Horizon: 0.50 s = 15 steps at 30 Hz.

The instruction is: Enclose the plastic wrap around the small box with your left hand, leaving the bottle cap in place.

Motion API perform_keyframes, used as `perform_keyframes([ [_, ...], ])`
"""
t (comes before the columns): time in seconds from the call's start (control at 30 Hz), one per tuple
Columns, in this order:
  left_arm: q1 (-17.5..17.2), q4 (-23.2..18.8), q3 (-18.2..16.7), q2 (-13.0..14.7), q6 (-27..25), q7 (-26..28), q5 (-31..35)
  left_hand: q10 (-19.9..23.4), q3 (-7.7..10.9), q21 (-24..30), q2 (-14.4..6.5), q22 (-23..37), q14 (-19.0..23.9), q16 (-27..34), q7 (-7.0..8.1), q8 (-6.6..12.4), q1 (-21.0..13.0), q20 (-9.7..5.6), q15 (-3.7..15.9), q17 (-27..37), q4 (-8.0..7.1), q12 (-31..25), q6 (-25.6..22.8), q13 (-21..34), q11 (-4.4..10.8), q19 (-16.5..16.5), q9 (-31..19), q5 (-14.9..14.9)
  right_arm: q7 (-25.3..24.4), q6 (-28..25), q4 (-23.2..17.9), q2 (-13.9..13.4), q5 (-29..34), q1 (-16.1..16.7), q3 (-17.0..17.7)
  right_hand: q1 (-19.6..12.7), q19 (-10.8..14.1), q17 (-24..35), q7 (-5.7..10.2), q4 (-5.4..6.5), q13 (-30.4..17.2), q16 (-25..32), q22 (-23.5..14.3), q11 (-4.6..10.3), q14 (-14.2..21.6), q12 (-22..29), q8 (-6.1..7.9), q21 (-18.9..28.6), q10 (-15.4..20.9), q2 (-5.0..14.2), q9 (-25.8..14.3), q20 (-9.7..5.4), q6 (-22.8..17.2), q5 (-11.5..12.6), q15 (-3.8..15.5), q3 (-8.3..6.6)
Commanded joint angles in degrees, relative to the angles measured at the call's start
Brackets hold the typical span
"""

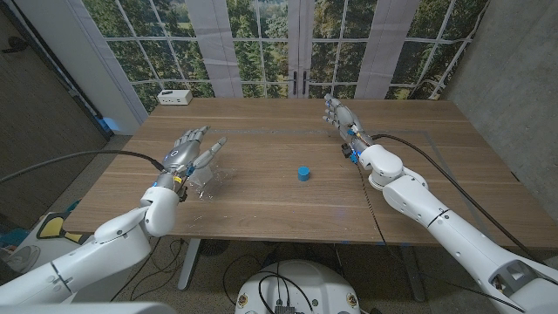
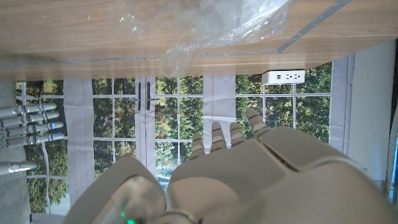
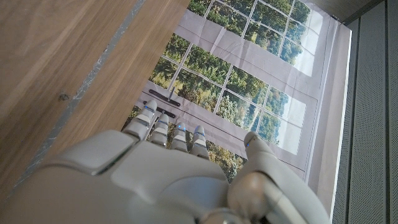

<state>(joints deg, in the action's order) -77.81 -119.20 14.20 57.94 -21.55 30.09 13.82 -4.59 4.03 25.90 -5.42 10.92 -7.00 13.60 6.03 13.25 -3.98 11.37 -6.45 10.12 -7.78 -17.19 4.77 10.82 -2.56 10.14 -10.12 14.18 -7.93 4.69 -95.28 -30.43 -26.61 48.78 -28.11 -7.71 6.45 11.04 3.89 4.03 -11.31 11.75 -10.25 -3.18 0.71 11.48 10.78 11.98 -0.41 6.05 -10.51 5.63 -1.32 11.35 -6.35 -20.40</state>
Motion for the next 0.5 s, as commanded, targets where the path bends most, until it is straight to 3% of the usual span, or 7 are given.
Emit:
perform_keyframes([
  [0.03,-1.47,4.66,-6.35,-4.61,16.73,0.05,-9.34,0.33,0.47,0.39,-3.06,0.02,0.33,0.05,0.25,0.41,-0.61,0.52,-0.09,0.06,-0.03,-0.35,-0.72,0.19,-0.02,1.17,-0.11,-0.11,-0.48,0.56,0.08,0.36,0.26,-0.30,0.26,0.25,0.40,0.28,-0.10,0.13,-0.18,-0.17,-0.17,-0.09,0.25,0.11,0.31,0.01,0.12,-0.30,-0.23,0.01,-0.27,-0.13,-0.42,-0.38],
  [0.23,-0.50,7.72,-8.22,-6.98,24.41,-4.16,-15.55,1.14,1.12,0.38,-3.03,0.02,1.24,-0.12,-0.12,0.33,-1.40,0.53,0.11,0.06,0.37,-0.28,-1.83,0.16,0.00,0.45,-0.10,-0.33,-0.70,0.07,0.05,0.21,0.05,-0.20,0.47,0.23,0.61,0.27,-0.13,0.10,-0.18,-0.20,-0.17,-0.14,0.19,0.13,0.30,0.08,0.19,-0.31,-0.23,0.05,-0.28,-0.13,-0.37,-0.40],
  [0.33,0.06,8.95,-8.79,-7.85,27.12,-5.82,-17.41,1.11,1.84,-0.77,-3.00,0.04,-0.65,-1.39,-0.22,-0.18,-2.15,0.67,-0.77,0.11,0.68,0.23,-2.15,0.15,-0.30,2.46,-0.11,-0.61,-0.97,0.47,0.03,0.06,0.32,0.05,0.62,0.21,0.63,0.26,-0.11,0.07,-0.18,-0.19,-0.16,-0.14,0.24,0.13,0.30,0.08,0.20,-0.32,-0.23,0.01,-0.30,-0.13,-0.37,-0.41],
  [0.5,1.37,11.32,-9.30,-9.50,32.56,-8.77,-20.62,0.80,2.02,-1.08,-2.96,0.05,-0.87,-1.59,-0.31,-0.33,-2.32,0.70,-1.00,0.13,0.74,0.51,-2.24,0.15,-0.44,2.99,-0.11,-0.70,-0.87,0.92,-0.14,-0.04,-0.19,0.64,0.99,0.19,0.72,0.25,-0.17,0.03,-0.18,-0.16,-0.16,-0.21,0.32,0.14,0.31,0.11,0.23,-0.38,-0.23,0.10,-0.33,-0.13,-0.41,-0.40],
])
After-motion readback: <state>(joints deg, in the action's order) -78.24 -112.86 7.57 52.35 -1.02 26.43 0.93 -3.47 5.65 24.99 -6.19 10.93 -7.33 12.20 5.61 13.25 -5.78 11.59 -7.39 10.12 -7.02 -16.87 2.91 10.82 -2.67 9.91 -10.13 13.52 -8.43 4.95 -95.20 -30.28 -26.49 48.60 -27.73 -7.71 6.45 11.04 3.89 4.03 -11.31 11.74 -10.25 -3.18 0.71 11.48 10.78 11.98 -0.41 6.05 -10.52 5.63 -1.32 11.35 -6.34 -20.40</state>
